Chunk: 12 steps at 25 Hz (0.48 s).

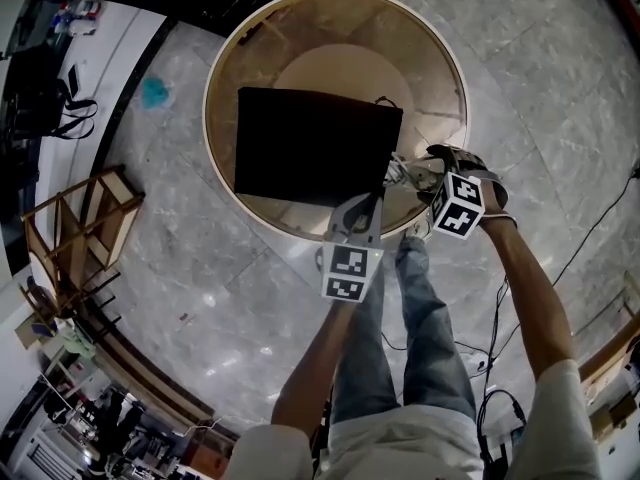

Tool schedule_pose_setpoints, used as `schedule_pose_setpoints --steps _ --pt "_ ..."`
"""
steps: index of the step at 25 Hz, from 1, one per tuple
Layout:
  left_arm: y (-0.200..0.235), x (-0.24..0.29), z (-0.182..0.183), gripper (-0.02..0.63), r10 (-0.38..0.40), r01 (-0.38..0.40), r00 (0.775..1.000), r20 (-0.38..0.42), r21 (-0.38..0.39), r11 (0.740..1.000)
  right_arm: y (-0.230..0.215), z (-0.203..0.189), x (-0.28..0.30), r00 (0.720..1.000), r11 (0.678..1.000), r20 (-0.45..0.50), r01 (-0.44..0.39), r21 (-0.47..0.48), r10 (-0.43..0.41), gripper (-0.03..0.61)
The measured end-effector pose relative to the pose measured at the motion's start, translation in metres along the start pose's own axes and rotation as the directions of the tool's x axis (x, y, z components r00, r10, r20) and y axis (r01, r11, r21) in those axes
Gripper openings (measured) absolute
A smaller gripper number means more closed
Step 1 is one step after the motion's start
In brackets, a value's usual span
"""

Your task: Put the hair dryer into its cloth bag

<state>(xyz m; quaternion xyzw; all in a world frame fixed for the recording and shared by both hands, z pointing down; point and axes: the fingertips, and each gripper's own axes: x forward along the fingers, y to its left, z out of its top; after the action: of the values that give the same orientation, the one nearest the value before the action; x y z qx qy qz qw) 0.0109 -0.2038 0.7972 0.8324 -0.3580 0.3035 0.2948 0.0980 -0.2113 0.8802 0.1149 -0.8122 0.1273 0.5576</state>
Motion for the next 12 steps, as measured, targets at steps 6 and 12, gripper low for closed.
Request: schedule_pose_setpoints --steps 6,12 --pt "0.0 0.003 0.003 0.04 -0.002 0.002 1.0 0.0 0.001 1.0 0.001 0.001 0.003 1.0 1.0 0.011 0.001 -0.024 0.0 0.385" --pt "0.0 0.003 0.003 0.04 -0.005 0.005 1.0 0.001 0.001 1.0 0.017 0.003 0.001 0.999 0.995 0.011 -0.03 -0.098 0.031 0.245"
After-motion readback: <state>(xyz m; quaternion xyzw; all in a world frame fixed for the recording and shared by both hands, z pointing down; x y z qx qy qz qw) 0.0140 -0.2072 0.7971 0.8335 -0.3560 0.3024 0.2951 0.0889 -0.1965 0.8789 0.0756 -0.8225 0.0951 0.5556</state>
